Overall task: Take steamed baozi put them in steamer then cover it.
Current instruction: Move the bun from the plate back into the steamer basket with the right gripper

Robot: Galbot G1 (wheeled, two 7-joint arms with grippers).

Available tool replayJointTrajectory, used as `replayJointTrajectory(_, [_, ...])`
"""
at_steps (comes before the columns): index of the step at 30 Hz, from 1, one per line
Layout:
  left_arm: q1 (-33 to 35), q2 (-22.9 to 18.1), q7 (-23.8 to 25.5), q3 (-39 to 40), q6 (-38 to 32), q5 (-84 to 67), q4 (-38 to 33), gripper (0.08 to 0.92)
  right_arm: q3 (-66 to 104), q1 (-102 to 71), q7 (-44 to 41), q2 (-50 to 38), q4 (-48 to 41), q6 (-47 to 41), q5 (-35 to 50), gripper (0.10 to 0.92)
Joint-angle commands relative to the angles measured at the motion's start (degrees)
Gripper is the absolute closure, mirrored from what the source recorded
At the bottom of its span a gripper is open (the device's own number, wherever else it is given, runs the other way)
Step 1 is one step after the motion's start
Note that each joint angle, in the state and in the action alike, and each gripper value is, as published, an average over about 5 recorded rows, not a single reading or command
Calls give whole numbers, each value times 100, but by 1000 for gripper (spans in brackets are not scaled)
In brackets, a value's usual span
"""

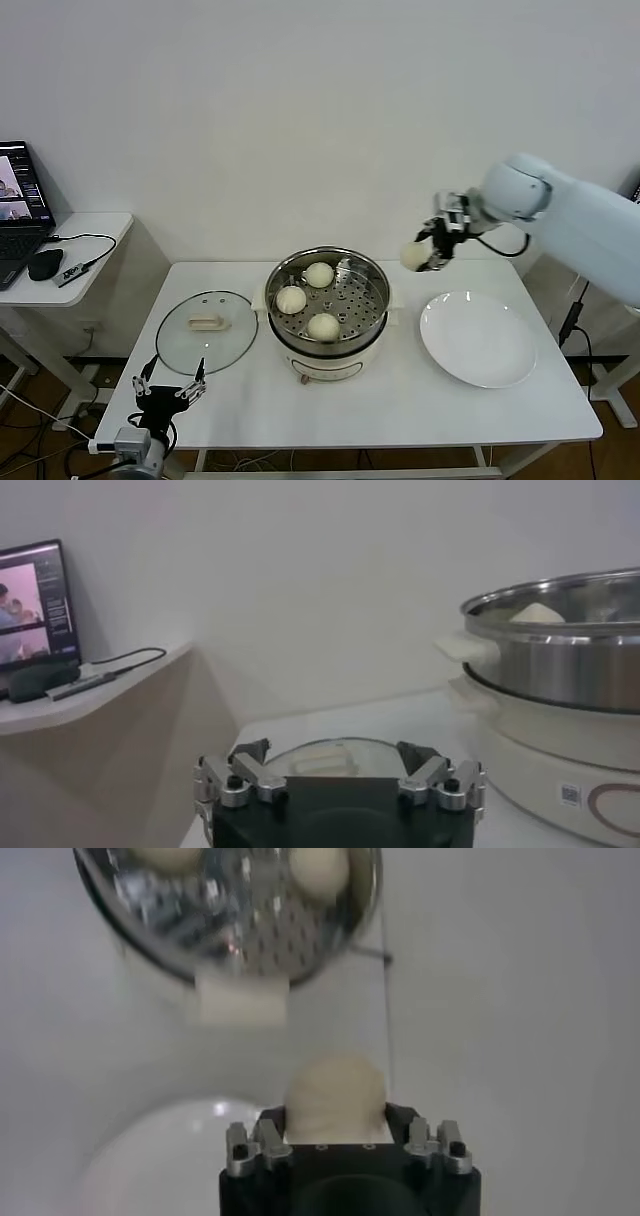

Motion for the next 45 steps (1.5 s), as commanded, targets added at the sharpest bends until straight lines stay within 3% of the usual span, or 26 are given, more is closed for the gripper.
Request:
replayJointTrajectory(1, [-6,-32,5,-26,-2,9,6,177,-714,336,689,1172,155,-926,1222,397])
replayJointTrajectory(13, [-68,-100,19,-48,-24,-4,94,177,-739,-406,932,2045,-772,-1100,504,397])
replayJointTrajectory(36, [-147,-103,10,-24,-19,-17,138,177,-552,-823,959,2107,-1071,-1170,103,397])
replayJointTrajectory(39, [-145,-103,10,-25,-19,-18,136,177,-514,-789,957,2063,-1016,-1201,104,367])
replayJointTrajectory(45, [-156,-85,1,-21,-19,-28,133,177,-279,-462,876,1753,-644,-1269,338,226])
